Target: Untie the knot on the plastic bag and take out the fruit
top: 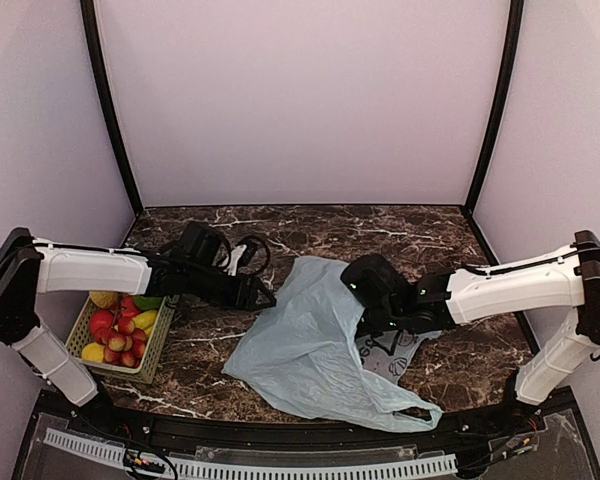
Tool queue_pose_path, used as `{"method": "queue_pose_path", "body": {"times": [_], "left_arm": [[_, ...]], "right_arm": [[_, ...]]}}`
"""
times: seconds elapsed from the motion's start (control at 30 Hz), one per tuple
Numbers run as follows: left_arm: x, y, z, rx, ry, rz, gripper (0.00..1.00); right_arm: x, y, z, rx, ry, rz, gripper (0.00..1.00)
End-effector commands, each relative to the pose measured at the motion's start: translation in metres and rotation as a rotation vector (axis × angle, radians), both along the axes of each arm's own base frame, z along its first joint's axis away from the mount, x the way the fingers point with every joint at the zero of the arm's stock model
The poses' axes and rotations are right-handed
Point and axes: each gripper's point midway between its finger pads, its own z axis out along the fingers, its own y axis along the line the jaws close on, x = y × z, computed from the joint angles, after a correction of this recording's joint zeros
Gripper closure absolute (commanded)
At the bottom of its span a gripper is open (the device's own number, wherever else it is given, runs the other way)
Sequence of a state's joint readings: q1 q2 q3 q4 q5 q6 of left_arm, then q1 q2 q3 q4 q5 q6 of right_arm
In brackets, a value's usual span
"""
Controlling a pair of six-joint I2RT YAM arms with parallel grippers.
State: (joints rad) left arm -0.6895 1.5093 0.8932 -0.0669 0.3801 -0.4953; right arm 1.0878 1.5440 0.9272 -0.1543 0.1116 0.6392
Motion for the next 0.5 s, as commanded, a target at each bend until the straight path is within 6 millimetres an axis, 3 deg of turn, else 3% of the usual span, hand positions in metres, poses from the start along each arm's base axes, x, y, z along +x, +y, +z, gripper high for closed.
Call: {"method": "queue_pose_path", "body": {"times": [0.0, 0.23, 0.47], "left_arm": [[0.011, -0.019, -0.018, -0.071, 0.013, -0.038, 0.44], [0.009, -0.026, -0.053, -0.032, 0.092, -0.082, 0.78], [-0.016, -0.031, -0.059, -0.054, 0.116, -0.114, 0.83]], "right_arm": [[0.004, 0.003, 0.010, 0.068, -0.009, -0.030, 0.16], [0.006, 0.007, 0.012, 0.085, -0.021, -0.027, 0.16], [0.009, 0.011, 0.006, 0.089, -0.026, -0.026, 0.16]]}}
